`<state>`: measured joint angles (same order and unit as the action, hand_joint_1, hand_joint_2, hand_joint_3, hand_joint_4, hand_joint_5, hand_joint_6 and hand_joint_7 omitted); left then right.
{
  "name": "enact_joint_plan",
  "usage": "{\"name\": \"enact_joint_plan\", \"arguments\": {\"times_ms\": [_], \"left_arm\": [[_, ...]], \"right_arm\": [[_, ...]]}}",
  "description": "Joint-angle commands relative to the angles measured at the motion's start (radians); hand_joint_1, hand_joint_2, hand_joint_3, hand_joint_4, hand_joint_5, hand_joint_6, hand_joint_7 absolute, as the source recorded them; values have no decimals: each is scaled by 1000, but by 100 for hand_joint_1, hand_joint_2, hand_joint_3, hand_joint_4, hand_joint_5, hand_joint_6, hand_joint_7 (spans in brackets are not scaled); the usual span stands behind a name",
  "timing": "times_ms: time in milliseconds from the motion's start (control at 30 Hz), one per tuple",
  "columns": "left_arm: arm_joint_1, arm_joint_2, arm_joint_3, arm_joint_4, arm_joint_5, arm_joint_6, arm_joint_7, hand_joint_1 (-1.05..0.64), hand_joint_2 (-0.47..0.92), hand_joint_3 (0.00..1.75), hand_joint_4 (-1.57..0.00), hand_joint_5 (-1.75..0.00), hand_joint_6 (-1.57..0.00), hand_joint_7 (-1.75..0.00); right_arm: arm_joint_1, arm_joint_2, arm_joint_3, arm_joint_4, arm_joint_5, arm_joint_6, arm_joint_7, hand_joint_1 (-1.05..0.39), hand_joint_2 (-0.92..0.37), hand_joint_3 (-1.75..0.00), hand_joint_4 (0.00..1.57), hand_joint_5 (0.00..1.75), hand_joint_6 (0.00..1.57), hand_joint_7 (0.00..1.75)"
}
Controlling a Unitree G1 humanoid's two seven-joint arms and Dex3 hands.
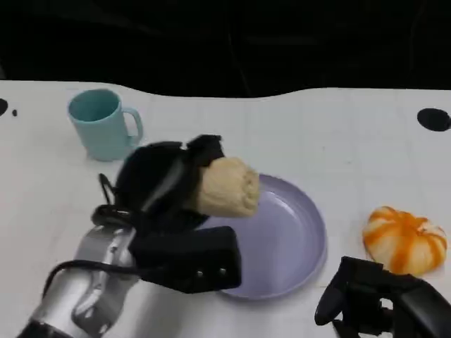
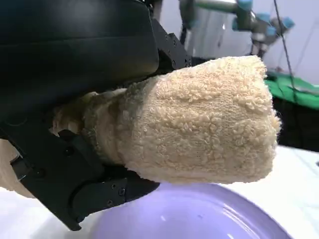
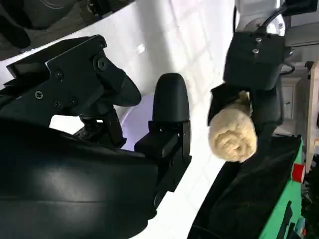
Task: Grasp the towel on the left side of the plate with the left hand and place it into the plate.
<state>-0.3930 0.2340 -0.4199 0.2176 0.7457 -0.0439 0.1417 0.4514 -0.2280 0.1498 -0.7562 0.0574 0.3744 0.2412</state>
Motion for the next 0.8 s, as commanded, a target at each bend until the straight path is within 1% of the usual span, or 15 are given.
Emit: {"name": "enact_joint_plan", "arguments": {"times_ms": [33, 167, 300, 333, 400, 467, 500, 533, 600, 633, 667, 700, 733, 767, 800], "left_arm": [[-34, -31, -25, 8, 11, 13, -32, -18, 39, 111, -94, -175, -70, -175], [-49, -61, -52, 33, 21, 30, -48, -20, 44, 109, -94, -175, -71, -175], [-53, -86, -72, 63, 31, 23, -38, -18, 41, 106, -95, -175, -71, -175], [-54, -89, -77, 69, 35, 20, -34, -17, 42, 100, -96, -175, -71, -175], [-56, -92, -89, 74, 40, 29, -57, -17, 47, 94, -94, -175, -69, -174], [-58, -91, -96, 69, 26, 38, -112, -19, 56, 83, -91, -175, -72, -149], [-60, -86, -99, 65, 20, 40, -145, -21, 63, 77, -79, -168, -74, -127], [-60, -84, -101, 61, 17, 41, -168, -24, 72, 60, -71, -150, -77, -98], [-64, -73, -109, 39, 21, 55, -238, -29, 85, 34, -62, -131, -77, -59], [-65, -68, -113, 27, 25, 63, -266, -32, 88, 24, -57, -123, -74, -42], [-68, -60, -120, 12, 35, 70, -294, -38, 91, 17, -51, -104, -66, -24], [-69, -56, -124, 1, 42, 75, -310, -41, 91, 15, -50, -80, -60, -14], [-69, -50, -129, -11, 49, 78, -324, -43, 92, 13, -49, -67, -57, -8], [-68, -45, -131, -23, 53, 79, -334, -50, 92, 12, -44, -52, -47, -3], [-67, -42, -132, -34, 56, 80, -343, -55, 92, 11, -40, -45, -40, -2]], "right_arm": [[4, -3, -5, -8, 9, 0, -2, 0, -60, -111, 71, 175, 61, 147], [4, 0, -1, -9, 6, 1, -6, 0, -60, -111, 71, 175, 61, 148], [4, 0, 1, -7, 4, -11, -5, -1, -60, -111, 72, 175, 61, 148], [4, 0, 2, -6, 4, -12, -5, -2, -60, -111, 72, 175, 61, 148], [3, 0, 1, -6, 6, -11, -4, -2, -60, -111, 72, 175, 61, 148], [3, 0, 0, -5, 7, -14, -2, -2, -60, -111, 73, 175, 61, 148], [4, -1, -1, -3, 7, -19, -1, -2, -60, -111, 73, 175, 61, 148], [4, -2, -1, -1, 7, -22, 0, -3, -59, -111, 73, 175, 61, 147], [4, -4, -4, -3, 7, -20, 1, -3, -59, -111, 73, 175, 61, 147], [4, -5, -5, -4, 8, -17, 1, -4, -59, -111, 73, 175, 61, 147], [5, -6, -6, -5, 8, -16, 2, -4, -59, -111, 73, 175, 61, 147], [5, -6, -6, -6, 9, -15, 3, -4, -59, -111, 73, 175, 61, 147], [5, -6, -7, -5, 9, -15, 3, -4, -59, -111, 73, 175, 61, 147], [6, -6, -7, -4, 9, -16, 4, -3, -59, -110, 73, 175, 61, 147], [5, -6, -8, -4, 10, -15, 4, -3, -59, -110, 73, 175, 61, 147]]}}
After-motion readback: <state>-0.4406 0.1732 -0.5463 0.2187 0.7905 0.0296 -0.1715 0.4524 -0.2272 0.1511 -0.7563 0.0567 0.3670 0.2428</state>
